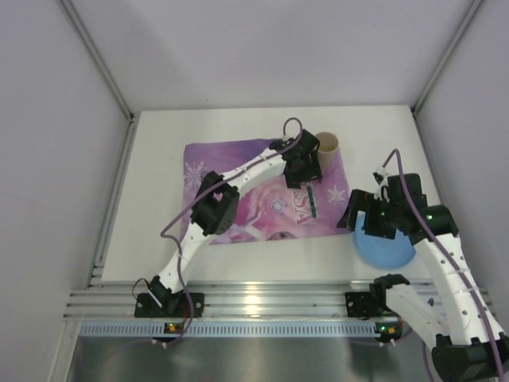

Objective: Set the dinner table for one person

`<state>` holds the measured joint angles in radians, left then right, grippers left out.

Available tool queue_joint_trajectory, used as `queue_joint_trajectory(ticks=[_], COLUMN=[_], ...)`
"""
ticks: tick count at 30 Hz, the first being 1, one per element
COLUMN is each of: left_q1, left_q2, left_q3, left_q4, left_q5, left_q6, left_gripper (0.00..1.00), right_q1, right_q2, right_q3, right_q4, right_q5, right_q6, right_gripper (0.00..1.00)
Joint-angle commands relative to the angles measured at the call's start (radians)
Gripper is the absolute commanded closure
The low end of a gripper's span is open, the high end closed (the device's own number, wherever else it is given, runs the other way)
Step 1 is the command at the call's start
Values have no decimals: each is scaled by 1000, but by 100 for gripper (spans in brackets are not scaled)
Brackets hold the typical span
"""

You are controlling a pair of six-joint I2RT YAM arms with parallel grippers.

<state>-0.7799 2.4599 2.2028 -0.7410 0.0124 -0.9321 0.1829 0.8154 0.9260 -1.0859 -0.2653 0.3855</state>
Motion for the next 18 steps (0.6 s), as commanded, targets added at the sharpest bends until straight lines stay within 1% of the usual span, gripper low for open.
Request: queue_joint_trajectory(ticks=[1,3,4,5,6,7,8,9,10,11,12,13,14,15,17,18], left_q1=[-9,-16,-25,-27,-30,-30,-32,-30,-33,-39,-41,-51,-61,-71,-117,-149], left_q2=[-102,-149,-173,-200,-229,-290,-320,-347,-395,-416,-452,-463,-470,-463,-434,-385], left_q3=[-29,-46,-87,-118,-152,-187,-251,-279,-304,-354,-379,-405,-444,-452,-446,-431], left_q4=[25,-4,-15,-12,-12,-11,-8,-6,-3,18,38,66,98,130,144,143], left_q5=[21,-2,-3,-3,-37,-46,-46,-46,-39,-17,21,58,142,176,257,279], left_q6=[29,58,70,79,91,96,107,131,147,180,197,216,231,257,280,280], left_gripper=[24,24,24,24,25,26,27,32,34,37,42,45,48,49,50,50], right_q1=[18,17,16,15,15,13,12,10,4,3,1,1,1,0,0,0], right_q2=[10,13,14,16,19,24,37,50,60,83,94,103,122,128,139,137], right_q3=[-10,3,11,25,31,33,36,37,40,49,54,59,75,85,108,115], right_q4=[24,18,-6,-20,-31,-38,-42,-42,-39,-32,-16,-9,-8,-8,-11,-29], right_q5=[3,27,102,147,184,217,224,222,218,210,201,186,187,190,204,230], right_q6=[3,15,22,38,49,55,71,84,95,111,116,119,131,136,147,150], right_gripper=[0,0,0,0,0,0,0,0,0,0,0,0,0,0,0,0])
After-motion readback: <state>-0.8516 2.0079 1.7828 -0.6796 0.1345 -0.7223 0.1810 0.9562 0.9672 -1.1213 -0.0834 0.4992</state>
